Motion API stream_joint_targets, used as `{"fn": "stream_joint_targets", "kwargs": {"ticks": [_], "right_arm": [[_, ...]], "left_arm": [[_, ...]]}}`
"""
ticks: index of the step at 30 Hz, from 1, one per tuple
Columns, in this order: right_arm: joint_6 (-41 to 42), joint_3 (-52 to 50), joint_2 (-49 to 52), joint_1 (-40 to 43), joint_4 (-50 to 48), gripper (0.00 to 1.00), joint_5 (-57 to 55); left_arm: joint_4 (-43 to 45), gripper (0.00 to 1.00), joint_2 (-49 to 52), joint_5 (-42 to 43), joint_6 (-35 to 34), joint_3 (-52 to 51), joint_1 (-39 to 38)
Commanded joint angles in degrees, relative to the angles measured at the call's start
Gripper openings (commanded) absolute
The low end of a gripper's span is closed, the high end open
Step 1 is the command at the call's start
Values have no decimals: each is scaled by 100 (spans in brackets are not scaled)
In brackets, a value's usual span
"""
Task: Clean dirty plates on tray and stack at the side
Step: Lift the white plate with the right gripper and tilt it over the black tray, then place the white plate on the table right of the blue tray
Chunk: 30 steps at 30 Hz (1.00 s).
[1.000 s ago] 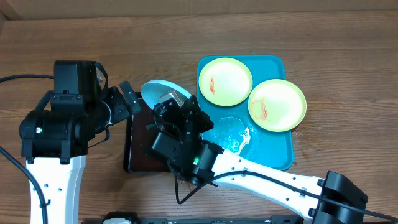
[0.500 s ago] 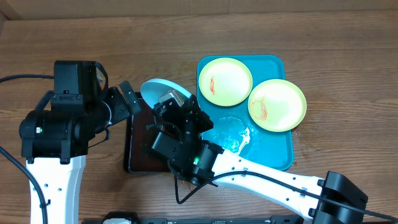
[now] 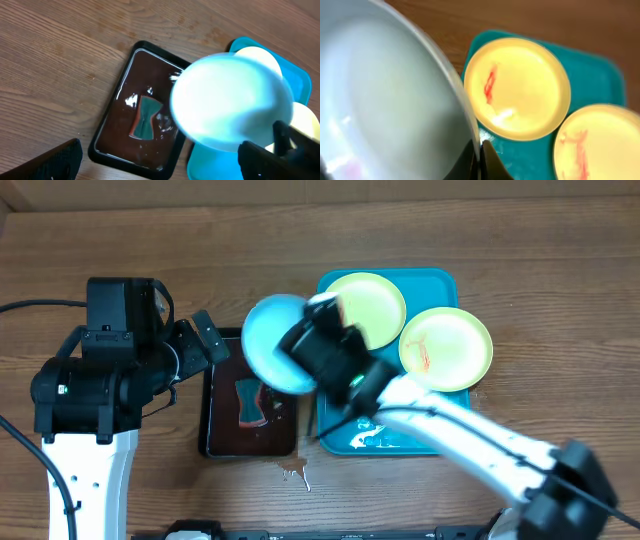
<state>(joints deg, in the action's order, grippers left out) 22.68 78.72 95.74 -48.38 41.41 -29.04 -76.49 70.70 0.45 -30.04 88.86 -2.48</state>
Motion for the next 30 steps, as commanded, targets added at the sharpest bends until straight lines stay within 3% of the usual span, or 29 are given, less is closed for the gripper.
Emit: {"fn": "stream_joint_targets", "kwargs": {"ticks": [1,4,6,9,13,18,22,23,24,26,30], "right_arm": [[492,131,-1209,1578,221,4,2715],[782,129,-1545,4083,1130,4,3711],[752,116,-1290,5720,1650,4,3731],[584,107,-662,7281,1996,4,3727],[535,-127,413,8487,2017,4,3659],[531,-789,793,8500,1635,4,2920],[590,-1397,789,7947,1467,4,2903],[616,-1416,787,7707,1541,9,2889],[732,-1412,706,7501,1598,31,2820],[745,-1342,291,7278,1668,47,2693],[468,-1156,-839,6874,1670,56,2835]], "left_arm": [[20,100,-63,46,4,116,31],[17,100,-63,48,4,116,31],[17,100,-63,48,4,114,31],[20,100,-63,46,4,114,31],[17,100,-63,48,4,116,31],[17,100,-63,46,4,116,31],[20,100,-63,46,4,114,31],[20,100,-63,46,4,114,31],[20,100,-63,48,4,114,31],[17,100,-63,48,4,114,31],[17,100,-63,48,4,116,31]]}}
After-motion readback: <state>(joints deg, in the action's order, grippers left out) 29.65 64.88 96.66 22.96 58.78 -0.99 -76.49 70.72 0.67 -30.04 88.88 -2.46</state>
